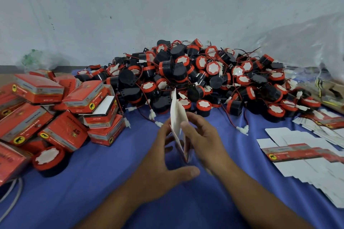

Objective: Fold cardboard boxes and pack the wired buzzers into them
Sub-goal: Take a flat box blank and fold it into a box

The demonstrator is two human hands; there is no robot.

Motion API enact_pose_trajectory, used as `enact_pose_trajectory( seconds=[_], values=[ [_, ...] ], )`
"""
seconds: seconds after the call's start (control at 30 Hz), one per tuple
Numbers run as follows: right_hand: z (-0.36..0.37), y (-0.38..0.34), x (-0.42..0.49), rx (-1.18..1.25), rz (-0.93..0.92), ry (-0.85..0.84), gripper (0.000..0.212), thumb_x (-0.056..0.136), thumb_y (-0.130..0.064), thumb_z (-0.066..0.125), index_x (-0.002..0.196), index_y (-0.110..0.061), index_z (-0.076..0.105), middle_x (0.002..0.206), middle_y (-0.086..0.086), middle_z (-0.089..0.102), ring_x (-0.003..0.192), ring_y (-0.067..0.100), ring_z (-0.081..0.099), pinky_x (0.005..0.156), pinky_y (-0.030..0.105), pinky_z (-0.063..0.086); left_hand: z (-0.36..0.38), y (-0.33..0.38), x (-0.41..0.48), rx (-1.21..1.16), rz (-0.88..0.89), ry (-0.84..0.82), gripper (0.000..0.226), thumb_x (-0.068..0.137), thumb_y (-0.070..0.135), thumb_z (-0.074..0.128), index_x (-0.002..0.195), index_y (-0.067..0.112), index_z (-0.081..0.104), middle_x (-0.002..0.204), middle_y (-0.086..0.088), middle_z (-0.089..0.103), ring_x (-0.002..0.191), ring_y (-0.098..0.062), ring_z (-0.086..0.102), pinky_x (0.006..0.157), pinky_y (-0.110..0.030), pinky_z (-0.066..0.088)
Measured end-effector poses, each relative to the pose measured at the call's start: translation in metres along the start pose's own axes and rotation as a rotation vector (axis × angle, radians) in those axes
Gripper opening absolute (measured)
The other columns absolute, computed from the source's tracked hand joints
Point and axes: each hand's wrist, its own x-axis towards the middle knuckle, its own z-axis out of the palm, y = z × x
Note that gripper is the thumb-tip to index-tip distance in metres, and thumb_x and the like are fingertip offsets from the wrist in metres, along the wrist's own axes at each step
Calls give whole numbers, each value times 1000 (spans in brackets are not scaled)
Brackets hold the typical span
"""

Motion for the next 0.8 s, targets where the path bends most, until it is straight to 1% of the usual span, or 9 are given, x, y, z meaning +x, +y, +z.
enact_pose_trajectory(
  seconds=[0.1, 0.2, 0.27, 0.37, 0.5, 0.63, 0.7, 0.73, 0.8],
  values=[
    [6, 6, -1, 5, 23, -42, 27, 98, -27, 61, 125, -29, 65, 108, -11, 74, 98, 10, 71, 79, 26, 58, 11, -3, -5, 45, -7, 173, 87, 68, 55, 80, 141, 43, 34, 133, 26, 53, 125, 0, 52, 94, -20, 51],
    [6, 3, 1, 51, 39, -43, 22, 88, -34, 59, 106, -41, 72, 100, -8, 75, 91, 14, 70, 75, 30, 59, -4, -6, 1, 10, -1, 294, 59, 71, 52, 76, 123, 50, 48, 120, 23, 63, 111, -2, 62, 82, -17, 54],
    [3, 2, 0, 2, 45, -99, 26, 83, -50, 57, 102, -40, 72, 99, -6, 75, 93, 18, 70, 80, 36, 58, -17, -8, 4, -46, -34, 371, 57, 68, 55, 77, 119, 48, 52, 116, 20, 66, 104, -4, 66, 78, -20, 56],
    [3, 2, -3, -84, 30, -186, 46, 82, -67, 55, 110, -34, 70, 108, -7, 74, 102, 12, 70, 91, 35, 56, -25, -8, 7, -265, -130, 409, 62, 71, 54, 78, 126, 42, 53, 115, 7, 71, 100, -16, 71, 73, -29, 59],
    [2, 3, -1, 81, 69, -288, 52, 88, -46, 63, 137, -49, 46, 119, -6, 69, 110, 14, 68, 89, 32, 55, -25, -2, 12, -446, -221, 380, 73, 78, 53, 71, 141, 56, 34, 112, 16, 72, 97, -22, 73, 68, -40, 60],
    [-11, 0, -1, 75, 25, -485, 67, 84, -45, 75, 138, -60, 37, 129, -7, 66, 114, 17, 66, 87, 28, 55, -29, 6, 8, -505, -318, 267, 45, 77, 55, 62, 121, 50, 59, 109, -5, 73, 79, -33, 73, 46, -34, 52],
    [-21, 0, 0, 1, 34, -568, 82, 73, -58, 81, 140, -59, 34, 150, 0, 49, 129, 18, 56, 102, 37, 50, -31, 7, 6, -550, -377, 218, 45, 77, 57, 60, 120, 42, 62, 107, -12, 73, 76, -33, 72, 44, -32, 51],
    [-26, 1, 2, -88, 2, -570, 88, 68, -62, 82, 142, -58, 33, 162, -4, 27, 138, 18, 47, 108, 41, 46, -32, 8, 6, -572, -409, 197, 48, 77, 58, 59, 121, 40, 62, 105, -13, 73, 74, -32, 71, 43, -31, 50],
    [-31, 2, 5, -275, -100, -505, 84, 66, -61, 84, 138, -52, 41, 162, -29, -3, 148, 11, 29, 113, 41, 38, -34, 9, 5, -612, -471, 154, 53, 79, 61, 57, 125, 35, 62, 103, -16, 73, 71, -30, 70, 43, -32, 49]
  ],
)
